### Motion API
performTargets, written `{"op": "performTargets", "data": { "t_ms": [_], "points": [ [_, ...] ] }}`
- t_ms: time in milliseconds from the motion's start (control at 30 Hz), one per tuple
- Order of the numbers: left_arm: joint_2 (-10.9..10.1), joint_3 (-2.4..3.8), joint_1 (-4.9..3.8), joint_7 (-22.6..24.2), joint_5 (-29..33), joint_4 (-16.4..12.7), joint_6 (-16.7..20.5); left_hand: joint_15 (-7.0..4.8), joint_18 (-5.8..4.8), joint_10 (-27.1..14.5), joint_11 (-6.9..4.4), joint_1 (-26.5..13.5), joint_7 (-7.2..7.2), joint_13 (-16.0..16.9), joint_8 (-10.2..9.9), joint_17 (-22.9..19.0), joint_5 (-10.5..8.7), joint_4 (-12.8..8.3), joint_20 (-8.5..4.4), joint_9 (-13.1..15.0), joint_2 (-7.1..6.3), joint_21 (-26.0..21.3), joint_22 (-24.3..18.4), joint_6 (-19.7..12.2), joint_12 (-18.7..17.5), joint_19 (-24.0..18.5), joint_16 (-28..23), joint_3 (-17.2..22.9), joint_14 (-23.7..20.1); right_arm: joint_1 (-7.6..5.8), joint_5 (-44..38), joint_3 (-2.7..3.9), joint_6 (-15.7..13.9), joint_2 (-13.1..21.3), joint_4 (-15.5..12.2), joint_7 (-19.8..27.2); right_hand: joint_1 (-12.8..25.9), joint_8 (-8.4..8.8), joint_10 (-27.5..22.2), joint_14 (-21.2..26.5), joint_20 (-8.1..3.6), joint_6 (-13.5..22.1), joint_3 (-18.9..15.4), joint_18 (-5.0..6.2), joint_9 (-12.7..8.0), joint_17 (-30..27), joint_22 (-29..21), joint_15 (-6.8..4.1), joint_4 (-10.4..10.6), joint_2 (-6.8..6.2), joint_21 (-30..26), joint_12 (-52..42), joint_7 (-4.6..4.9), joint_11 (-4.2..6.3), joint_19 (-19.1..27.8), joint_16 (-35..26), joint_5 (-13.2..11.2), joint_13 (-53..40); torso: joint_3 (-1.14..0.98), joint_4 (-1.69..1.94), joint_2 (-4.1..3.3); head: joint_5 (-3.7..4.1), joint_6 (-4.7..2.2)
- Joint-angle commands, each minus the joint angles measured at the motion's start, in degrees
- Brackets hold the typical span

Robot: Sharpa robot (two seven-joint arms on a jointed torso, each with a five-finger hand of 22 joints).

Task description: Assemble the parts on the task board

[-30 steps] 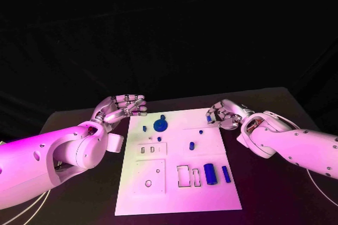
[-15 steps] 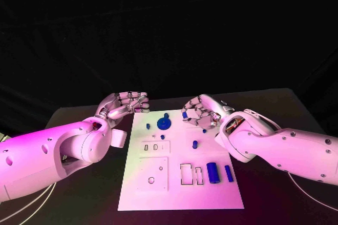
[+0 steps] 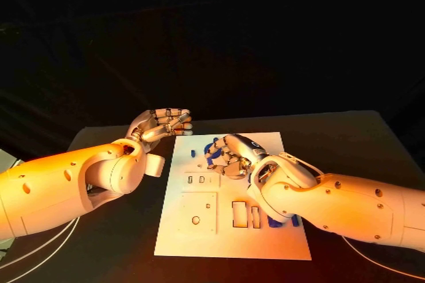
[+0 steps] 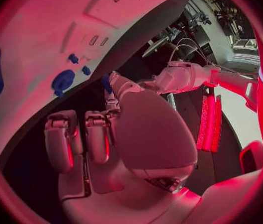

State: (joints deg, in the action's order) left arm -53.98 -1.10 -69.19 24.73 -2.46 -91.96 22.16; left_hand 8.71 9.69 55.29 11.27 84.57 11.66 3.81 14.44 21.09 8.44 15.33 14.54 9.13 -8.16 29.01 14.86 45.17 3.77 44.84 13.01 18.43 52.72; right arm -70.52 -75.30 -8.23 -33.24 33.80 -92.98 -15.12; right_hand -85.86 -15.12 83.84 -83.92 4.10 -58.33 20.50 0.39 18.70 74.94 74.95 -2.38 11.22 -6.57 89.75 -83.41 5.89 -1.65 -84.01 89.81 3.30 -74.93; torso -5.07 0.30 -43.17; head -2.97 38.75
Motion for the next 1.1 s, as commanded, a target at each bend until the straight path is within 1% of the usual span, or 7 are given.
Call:
{"op": "performTargets", "data": {
  "t_ms": [33, 133, 167, 367, 433, 600, 1100],
  "points": [
    [0.2, 0.04, -0.04, 0.9, 0.6, 0.0, -1.4, -0.02, 0.59, 0.3, -0.17, -0.3, 2.09, 0.1, 0.0, 0.0, -0.17, -0.2, 0.08, 0.1, -0.14, 0.3, 0.0, 0.4, 0.2, -0.4, 0.1, 0.3, 0.3, 1.00, -2.0, -0.10, 2.7, -1.2, 1.0, -3.9, 0.8, -1.05, 0.5, -6.1, -0.11, 0.0, 0.4, -0.39, 1.4, 15.1, 15.1, 0.29, -0.1, -0.09, 0.2, 0.4, 0.39, -0.12, -6.0, 0.2, 0.1, -8.9, 0.09, 0.24, -0.06, -0.41, 0.39],
    [0.3, 0.04, -0.05, 0.8, 0.6, 0.1, -1.4, -0.04, 0.60, 0.4, -0.21, -0.4, 2.06, 0.1, 0.1, 0.1, -0.18, -0.2, 0.07, 0.1, -0.15, 0.4, 0.1, 0.5, 0.3, -0.4, 0.1, 0.3, 0.4, 2.09, -2.4, -0.20, 3.9, -2.4, 2.2, -4.9, 1.0, -1.09, 0.5, -6.1, -0.09, 0.0, 0.4, -0.39, 1.4, 15.1, 15.1, 0.30, -0.1, -0.17, 0.2, 0.4, 0.39, -0.14, -6.0, 0.2, 0.1, -8.9, 0.07, 0.16, -0.06, -0.78, 0.72],
    [0.3, 0.04, -0.05, 0.8, 0.6, 0.1, -1.4, -0.04, 0.60, 0.4, -0.21, -0.4, 2.06, 0.1, 0.1, 0.1, -0.18, -0.2, 0.07, 0.1, -0.15, 0.4, 0.1, 0.5, 0.3, -0.4, 0.1, 0.3, 0.4, 2.30, -2.6, -0.22, 4.2, -2.6, 2.4, -5.2, 1.0, -1.09, 0.5, -6.1, -0.09, 0.0, 0.4, -0.39, 1.4, 15.1, 15.1, 0.30, -0.1, -0.17, 0.2, 0.4, 0.39, -0.14, -6.0, 0.2, 0.1, -8.9, 0.13, 0.21, -0.07, -0.89, 0.82],
    [0.3, 0.04, -0.06, 0.8, 0.6, 0.1, -1.3, -0.06, 0.60, 0.5, -0.23, -0.4, 2.03, 0.1, 0.1, 0.1, -0.18, -0.2, 0.07, 0.1, -0.16, 0.4, 0.1, 0.6, 0.3, -0.4, 0.1, 0.3, 0.4, 3.33, -4.0, -0.32, 5.6, -3.6, 3.6, -6.4, 1.3, -1.19, 0.5, -6.1, -0.07, 0.1, 0.5, -0.39, 1.4, 15.1, 15.1, 0.33, -0.1, -0.34, 0.2, 0.4, 0.41, -0.15, -6.0, 0.2, 0.1, -8.9, 0.01, 0.01, -0.02, -1.40, 1.34],
    [0.3, 0.04, -0.06, 0.8, 0.7, 0.1, -1.3, -0.06, 0.60, 0.5, -0.23, -0.4, 2.03, 0.1, 0.1, 0.1, -0.18, -0.2, 0.07, 0.1, -0.16, 0.4, 0.1, 0.6, 0.3, -0.4, 0.1, 0.3, 0.4, 3.48, -4.6, -0.33, 5.8, -3.7, 3.8, -6.7, 1.5, -1.24, 0.5, -6.1, -0.06, 0.1, 0.5, -0.39, 1.4, 15.1, 15.1, 0.33, -0.2, -0.45, 0.2, 0.4, 0.41, -0.16, -6.0, 0.2, 0.1, -8.9, -0.02, -0.10, 0.00, -1.48, 1.44],
    [0.3, 0.04, -0.07, 0.8, 0.7, 0.1, -1.3, -0.06, 0.60, 0.5, -0.23, -0.4, 2.03, 0.1, 0.1, 0.1, -0.18, -0.2, 0.07, 0.1, -0.16, 0.4, 0.1, 0.6, 0.3, -0.4, 0.1, 0.3, 0.4, 3.67, -5.2, -0.35, 6.3, -4.0, 4.1, -7.1, 1.6, -1.29, 0.5, -6.1, -0.05, 0.1, 0.5, -0.39, 1.5, 15.1, 15.1, 0.34, -0.2, -0.54, 0.2, 0.3, 0.41, -0.16, -6.0, 0.2, 0.1, -8.9, -0.03, -0.13, 0.00, -1.56, 1.61],
    [0.2, 0.04, -0.08, 0.7, 0.6, 0.0, -1.3, -0.06, 0.60, 0.5, -0.23, -0.4, 2.03, 0.1, 0.1, 0.1, -0.18, -0.2, 0.07, 0.1, -0.16, 0.4, 0.1, 0.6, 0.3, -0.4, 0.1, 0.3, 0.4, 4.06, -5.7, -0.50, 7.0, -5.1, 5.1, -7.2, 2.5, -1.52, 0.5, -6.1, -0.01, 0.2, 0.7, -0.39, 1.5, 15.1, 15.1, 0.35, -0.1, -1.03, 0.2, 0.4, 0.41, -0.17, -6.0, 0.2, 0.1, -8.9, -0.12, -0.08, 0.00, -2.15, 2.20]
  ]
}}
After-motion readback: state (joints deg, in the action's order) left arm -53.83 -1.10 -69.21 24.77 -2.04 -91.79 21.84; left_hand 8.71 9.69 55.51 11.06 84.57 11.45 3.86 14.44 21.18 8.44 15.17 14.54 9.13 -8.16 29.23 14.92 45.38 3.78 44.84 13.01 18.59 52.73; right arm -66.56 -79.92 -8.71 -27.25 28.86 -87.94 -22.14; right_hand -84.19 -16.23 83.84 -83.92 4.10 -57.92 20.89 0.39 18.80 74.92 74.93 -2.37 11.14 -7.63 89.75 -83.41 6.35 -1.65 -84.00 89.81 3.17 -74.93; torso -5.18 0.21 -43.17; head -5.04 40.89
